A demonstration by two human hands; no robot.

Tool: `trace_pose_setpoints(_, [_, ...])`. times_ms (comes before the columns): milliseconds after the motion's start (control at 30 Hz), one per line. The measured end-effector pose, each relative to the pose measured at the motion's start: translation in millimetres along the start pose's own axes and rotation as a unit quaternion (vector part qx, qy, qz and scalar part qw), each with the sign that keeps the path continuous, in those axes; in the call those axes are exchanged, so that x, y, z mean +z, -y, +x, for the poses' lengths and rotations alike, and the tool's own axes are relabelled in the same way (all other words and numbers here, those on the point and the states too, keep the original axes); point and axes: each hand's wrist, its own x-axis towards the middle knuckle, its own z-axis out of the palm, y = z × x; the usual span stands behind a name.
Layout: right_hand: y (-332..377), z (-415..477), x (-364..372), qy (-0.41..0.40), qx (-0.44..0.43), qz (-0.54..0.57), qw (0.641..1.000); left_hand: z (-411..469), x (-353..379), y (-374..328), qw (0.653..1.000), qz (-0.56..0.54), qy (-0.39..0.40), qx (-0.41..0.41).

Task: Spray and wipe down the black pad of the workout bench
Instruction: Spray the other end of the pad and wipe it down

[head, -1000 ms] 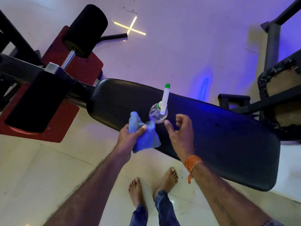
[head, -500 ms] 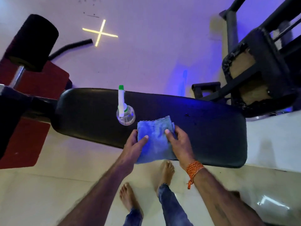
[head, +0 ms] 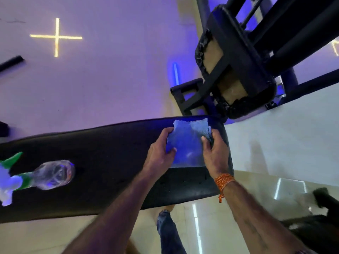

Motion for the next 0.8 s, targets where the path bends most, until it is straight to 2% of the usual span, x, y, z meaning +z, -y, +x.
trace_pose_setpoints(67, [-21,22,-8,-0.055,0.023,-0.073,0.996,28,18,-6,0.997,0.054,0.03,0.035])
trace_pose_setpoints(133, [-36,30,-2,-0.08,-0.015,-0.143,0.986,47,30,-1,0.984,0.157,0.025,0.077])
trace_pose_setpoints(233, [-44,25,31,0.054,-0.109,-0.245,0.962,59,32,18,0.952,0.277,-0.022,0.125])
trace_pose_setpoints(300, [-48,33,51,0.065,-0.12,-0.303,0.943,59,31,30,0.932,0.326,-0.017,0.157])
trace_pose_setpoints(400, [-45,55,60,0.023,-0.076,-0.324,0.943,58,29,43,0.91,0.376,0.024,0.173])
trace_pose_setpoints(467, [-54,47,54,0.024,-0.119,-0.343,0.932,59,31,45,0.898,0.4,0.058,0.176])
trace_pose_setpoints(567, [-74,31,30,0.068,-0.19,-0.347,0.916,61,37,42,0.879,0.429,0.097,0.185])
trace_pose_setpoints(733, [-63,98,31,0.031,-0.101,-0.335,0.936,67,39,36,0.883,0.433,0.103,0.151])
trace_pose_setpoints(800, [-64,88,30,0.044,-0.133,-0.34,0.93,68,40,36,0.881,0.437,0.102,0.148])
